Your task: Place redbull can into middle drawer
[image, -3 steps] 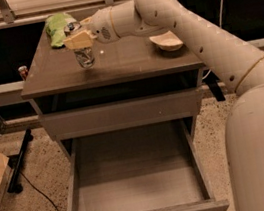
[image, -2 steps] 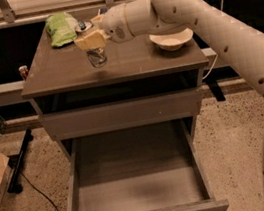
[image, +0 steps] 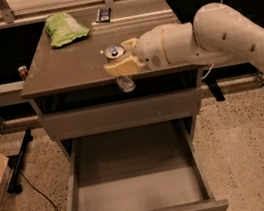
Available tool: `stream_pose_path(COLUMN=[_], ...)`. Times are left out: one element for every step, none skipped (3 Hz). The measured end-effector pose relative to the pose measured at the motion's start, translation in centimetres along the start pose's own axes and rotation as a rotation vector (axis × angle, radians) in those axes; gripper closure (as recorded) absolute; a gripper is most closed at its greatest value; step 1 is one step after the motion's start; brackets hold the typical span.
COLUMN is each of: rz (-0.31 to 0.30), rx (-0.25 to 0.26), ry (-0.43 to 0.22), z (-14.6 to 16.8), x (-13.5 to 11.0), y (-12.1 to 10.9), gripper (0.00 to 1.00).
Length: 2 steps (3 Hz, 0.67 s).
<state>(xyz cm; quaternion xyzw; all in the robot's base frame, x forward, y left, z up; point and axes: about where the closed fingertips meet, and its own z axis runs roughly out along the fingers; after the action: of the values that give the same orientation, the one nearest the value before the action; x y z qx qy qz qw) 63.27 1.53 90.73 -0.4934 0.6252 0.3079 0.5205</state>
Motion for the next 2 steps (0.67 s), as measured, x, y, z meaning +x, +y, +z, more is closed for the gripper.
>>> stream_pose_path(rz=[0.043,0.099], rx=[0.002,0.011], ry=[0.024,0.028], z=[-2.0,-2.8], x=[3.9,7.7], y=[2.9,4.7], gripper=[1.00,1.00])
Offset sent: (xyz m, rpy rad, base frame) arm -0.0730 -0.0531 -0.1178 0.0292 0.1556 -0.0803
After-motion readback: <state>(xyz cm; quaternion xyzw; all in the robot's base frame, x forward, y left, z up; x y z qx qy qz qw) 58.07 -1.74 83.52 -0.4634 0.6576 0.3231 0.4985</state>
